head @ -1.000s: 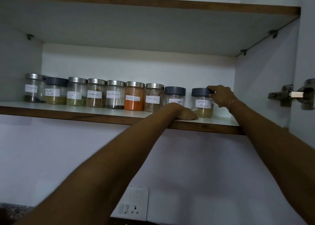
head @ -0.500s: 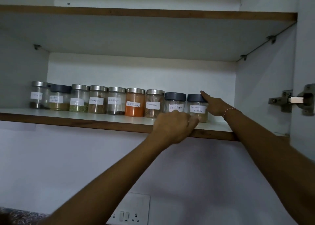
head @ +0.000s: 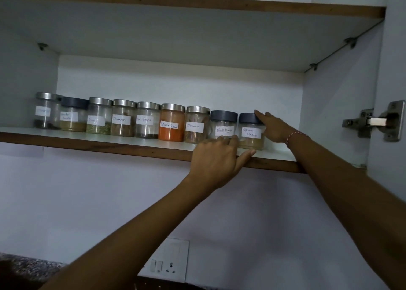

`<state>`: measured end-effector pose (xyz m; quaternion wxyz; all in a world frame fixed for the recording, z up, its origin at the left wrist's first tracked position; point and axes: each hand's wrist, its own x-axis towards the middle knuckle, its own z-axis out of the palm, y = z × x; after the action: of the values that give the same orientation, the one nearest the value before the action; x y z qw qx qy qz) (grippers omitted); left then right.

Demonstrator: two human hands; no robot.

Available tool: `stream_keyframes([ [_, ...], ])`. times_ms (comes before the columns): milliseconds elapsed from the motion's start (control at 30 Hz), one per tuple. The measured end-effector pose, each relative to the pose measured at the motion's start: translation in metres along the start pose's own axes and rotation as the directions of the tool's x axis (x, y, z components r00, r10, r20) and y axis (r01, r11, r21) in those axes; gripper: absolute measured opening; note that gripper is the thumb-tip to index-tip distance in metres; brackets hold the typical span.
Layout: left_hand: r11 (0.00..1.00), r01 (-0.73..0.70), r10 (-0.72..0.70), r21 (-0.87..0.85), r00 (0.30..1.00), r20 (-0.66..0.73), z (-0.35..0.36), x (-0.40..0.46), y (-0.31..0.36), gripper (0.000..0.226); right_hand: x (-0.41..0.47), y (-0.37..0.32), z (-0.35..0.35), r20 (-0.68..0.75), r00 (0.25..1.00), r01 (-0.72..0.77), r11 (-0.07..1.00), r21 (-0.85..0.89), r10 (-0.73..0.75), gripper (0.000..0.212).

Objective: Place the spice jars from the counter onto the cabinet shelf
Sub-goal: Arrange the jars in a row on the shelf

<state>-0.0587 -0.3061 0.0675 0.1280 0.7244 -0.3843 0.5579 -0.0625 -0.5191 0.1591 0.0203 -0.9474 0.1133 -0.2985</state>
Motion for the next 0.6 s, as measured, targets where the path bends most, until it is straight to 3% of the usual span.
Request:
stream_keyframes([
  [133,1.000,-0.004,0.005,0.027,0.999,-0.046,-0.002,0.001,0.004,0.076,0.006,-0.004,0.002,0.051,0.999,0.005,0.999,-0.033,-0.003,0.074],
  [367,0.999,0.011,-0.010,0.044,1.000,-0.010,-0.006,0.002,0.005,0.072,0.002,-0.009,0.003,0.101,0.993,-0.055,0.998,-0.011,0.056,0.080],
  [467,0.998,-0.005,0.005,0.057,1.000,0.000,-0.006,0.003,0.004,0.072,-0.014,-0.016,-0.006,-0.067,0.997,-0.046,0.998,0.052,0.049,0.082],
  [600,1.000,0.000,-0.001,0.027,0.999,0.037,-0.003,0.002,0.004,0.062,-0.053,-0.026,-0.021,-0.327,0.945,-0.009,0.997,0.078,0.035,0.059],
])
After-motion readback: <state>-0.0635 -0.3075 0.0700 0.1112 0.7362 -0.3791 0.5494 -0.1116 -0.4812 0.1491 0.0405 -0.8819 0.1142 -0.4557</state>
